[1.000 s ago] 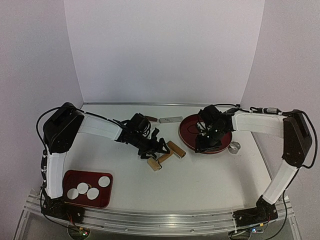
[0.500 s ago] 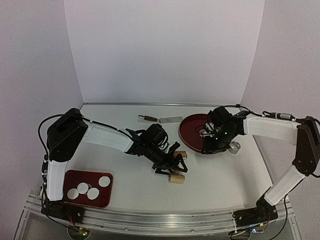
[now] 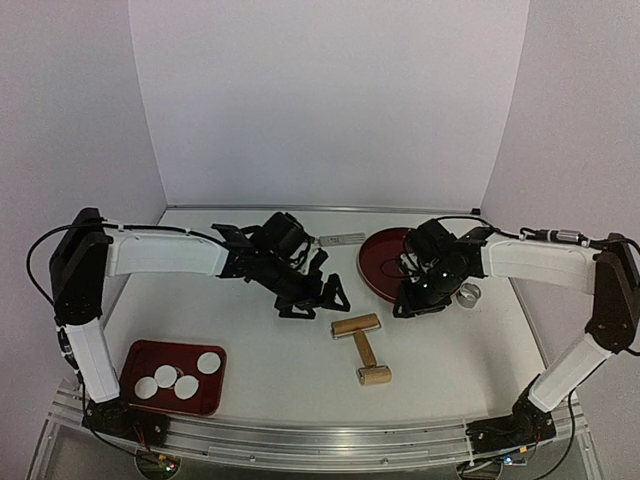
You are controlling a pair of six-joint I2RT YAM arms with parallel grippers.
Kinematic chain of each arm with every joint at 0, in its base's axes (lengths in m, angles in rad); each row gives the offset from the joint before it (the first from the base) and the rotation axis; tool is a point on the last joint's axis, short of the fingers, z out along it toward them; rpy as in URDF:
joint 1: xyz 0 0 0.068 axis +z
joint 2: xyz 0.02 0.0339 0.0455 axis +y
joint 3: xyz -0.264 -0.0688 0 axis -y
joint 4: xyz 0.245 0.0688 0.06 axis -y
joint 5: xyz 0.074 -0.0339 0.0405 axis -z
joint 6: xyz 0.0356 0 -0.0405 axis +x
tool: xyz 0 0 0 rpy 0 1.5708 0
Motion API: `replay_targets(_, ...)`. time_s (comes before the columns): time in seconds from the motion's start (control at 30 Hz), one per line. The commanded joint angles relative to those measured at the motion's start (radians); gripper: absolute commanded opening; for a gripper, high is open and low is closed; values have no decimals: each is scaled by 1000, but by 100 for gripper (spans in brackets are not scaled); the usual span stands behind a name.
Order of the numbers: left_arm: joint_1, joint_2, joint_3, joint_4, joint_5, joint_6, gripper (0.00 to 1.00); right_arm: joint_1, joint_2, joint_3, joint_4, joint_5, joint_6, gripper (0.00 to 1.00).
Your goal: Roll out the dumpling wrappers from the dough
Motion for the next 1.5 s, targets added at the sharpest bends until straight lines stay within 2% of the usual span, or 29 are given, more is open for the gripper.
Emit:
replay_targets(0.0, 109, -92, 25, -139, -83, 13, 99, 100, 43, 53, 46, 50, 140, 48)
replay_targets(0.17, 173, -74, 84, -229, -19, 107, 99, 211, 158, 114, 54, 89, 312, 44)
replay_targets(0.27, 187, -64, 126, -279, 16, 158, 99, 231, 201, 108, 57, 90, 407, 39)
replay_targets(0.37, 202, -73, 122, -289, 63, 186, 99, 255, 226, 115, 53, 112, 451, 40)
replay_targets(0.57, 218, -88, 65, -279, 119, 212, 99, 326, 304, 174, 13, 123, 471, 41)
replay_targets(0.73, 234, -97, 80, -286, 122, 223, 99, 397, 389, 245, -114, 165, 498, 38)
replay_targets(1.1, 251, -84, 102, -272, 122, 167, 99, 417, 347, 215, -149, 187, 528, 36)
replay_targets(1.37, 256, -67, 131, -297, 162, 175, 99, 418, 287, 256, -154, 227, 407, 2)
replay_targets(1.47, 256, -74, 141, -308, 227, 194, 99, 418, 233, 317, -157, 186, 291, 0)
